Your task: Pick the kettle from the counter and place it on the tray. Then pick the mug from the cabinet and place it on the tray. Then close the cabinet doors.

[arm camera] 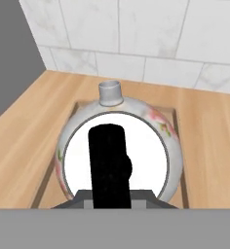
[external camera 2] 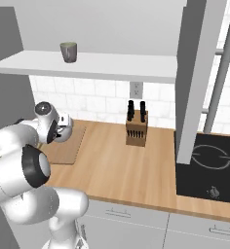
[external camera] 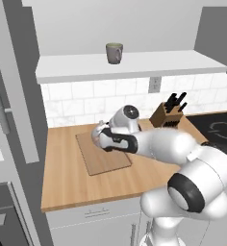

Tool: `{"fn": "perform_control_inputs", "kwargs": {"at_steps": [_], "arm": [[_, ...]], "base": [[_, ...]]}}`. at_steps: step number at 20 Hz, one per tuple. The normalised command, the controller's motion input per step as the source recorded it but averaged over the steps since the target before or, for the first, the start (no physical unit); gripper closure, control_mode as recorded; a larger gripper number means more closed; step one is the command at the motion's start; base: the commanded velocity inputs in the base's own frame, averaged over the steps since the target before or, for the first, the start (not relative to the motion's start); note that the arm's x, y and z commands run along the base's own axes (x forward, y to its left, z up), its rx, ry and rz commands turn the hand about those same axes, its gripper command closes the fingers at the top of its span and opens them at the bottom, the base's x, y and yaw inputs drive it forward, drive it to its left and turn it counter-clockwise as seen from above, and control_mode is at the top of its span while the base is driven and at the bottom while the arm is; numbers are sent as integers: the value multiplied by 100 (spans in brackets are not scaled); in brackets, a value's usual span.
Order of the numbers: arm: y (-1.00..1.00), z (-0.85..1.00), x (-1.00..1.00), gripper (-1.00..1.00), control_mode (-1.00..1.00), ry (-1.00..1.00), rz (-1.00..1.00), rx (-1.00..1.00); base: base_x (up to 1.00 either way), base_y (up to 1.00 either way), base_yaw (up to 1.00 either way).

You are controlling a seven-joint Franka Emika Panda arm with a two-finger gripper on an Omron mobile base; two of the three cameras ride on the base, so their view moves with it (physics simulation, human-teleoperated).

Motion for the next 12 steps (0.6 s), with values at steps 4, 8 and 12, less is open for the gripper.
{"fn": "perform_control_inputs", "kwargs": {"at_steps": [4,8,12], "arm": [[8,-16,27,100,-100,0,-3,0],[9,-18,26,100,-100,0,-3,0],[8,-16,26,100,-100,0,-2,0]], "base": [[0,0,0],[0,0,0],[0,0,0]]}}
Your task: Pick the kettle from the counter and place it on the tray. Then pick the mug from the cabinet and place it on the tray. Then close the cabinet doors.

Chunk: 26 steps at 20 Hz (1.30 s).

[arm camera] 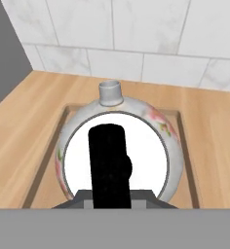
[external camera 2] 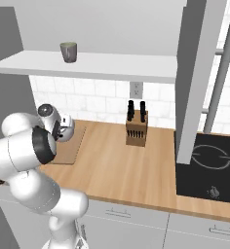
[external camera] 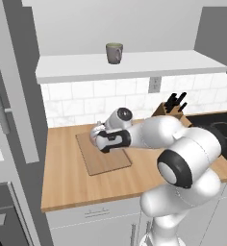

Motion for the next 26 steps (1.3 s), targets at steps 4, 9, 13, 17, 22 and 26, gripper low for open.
{"fn": "perform_control_inputs", "kwargs": {"at_steps": [4,9,13,17,22,26], "arm": [[9,-19,21,100,-100,0,0,0],[6,-19,22,100,-100,0,0,0],[0,-14,27,100,-100,0,0,0],[2,-19,25,100,-100,1,0,0],[5,-30,7,-100,-100,2,0,0],[4,-24,3,-100,-100,2,0,0]], "base": [[0,0,0],[0,0,0],[0,0,0],[0,0,0],[0,0,0],[0,0,0]]}}
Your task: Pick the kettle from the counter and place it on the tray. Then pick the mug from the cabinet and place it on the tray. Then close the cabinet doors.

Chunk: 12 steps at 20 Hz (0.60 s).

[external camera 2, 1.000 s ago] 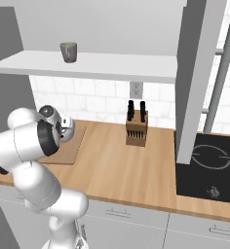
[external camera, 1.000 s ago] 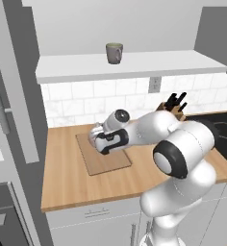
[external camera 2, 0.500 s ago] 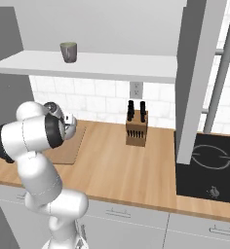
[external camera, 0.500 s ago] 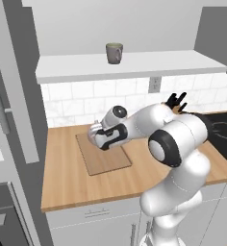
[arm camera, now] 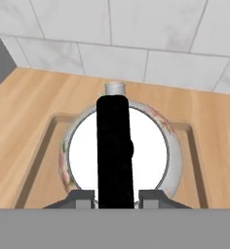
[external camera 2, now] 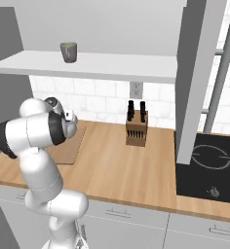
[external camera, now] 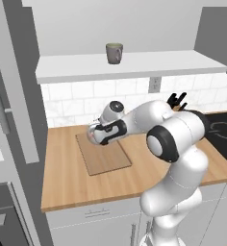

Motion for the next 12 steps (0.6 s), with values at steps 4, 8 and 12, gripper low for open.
{"fn": "perform_control_inputs", "kwargs": {"at_steps": [4,8,12], "arm": [[0,-3,9,-100,-100,0,0,0],[0,-3,4,-100,-100,-5,0,0],[0,12,-17,-100,-100,-12,0,2]], "base": [[0,0,0],[0,0,0],[0,0,0]]}}
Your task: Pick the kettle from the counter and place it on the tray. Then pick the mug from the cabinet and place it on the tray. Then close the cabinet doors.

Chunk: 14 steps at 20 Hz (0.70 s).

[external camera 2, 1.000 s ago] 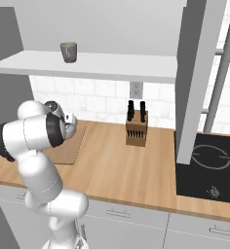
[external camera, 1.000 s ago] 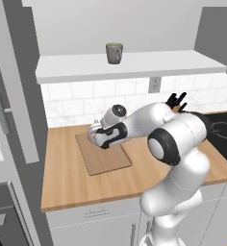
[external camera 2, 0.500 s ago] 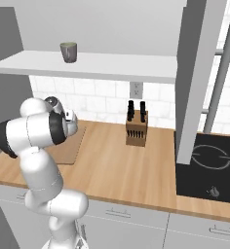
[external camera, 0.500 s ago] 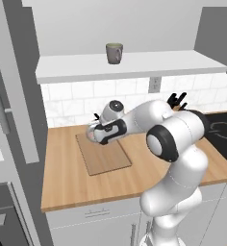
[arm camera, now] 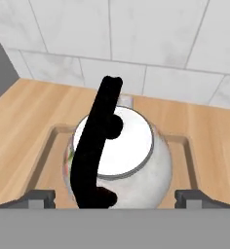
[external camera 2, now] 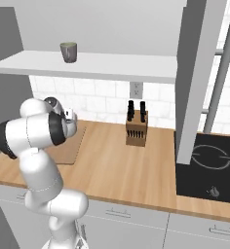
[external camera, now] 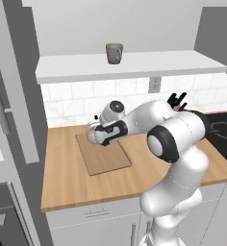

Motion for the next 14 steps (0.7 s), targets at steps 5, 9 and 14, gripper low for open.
{"fn": "perform_control_inputs", "kwargs": {"at_steps": [5,9,14], "arm": [[-2,19,-37,-100,-100,-13,0,4],[-1,35,-38,-100,-100,-14,0,5],[0,56,-27,-100,-100,-12,0,4]], "base": [[0,0,0],[0,0,0],[0,0,0]]}}
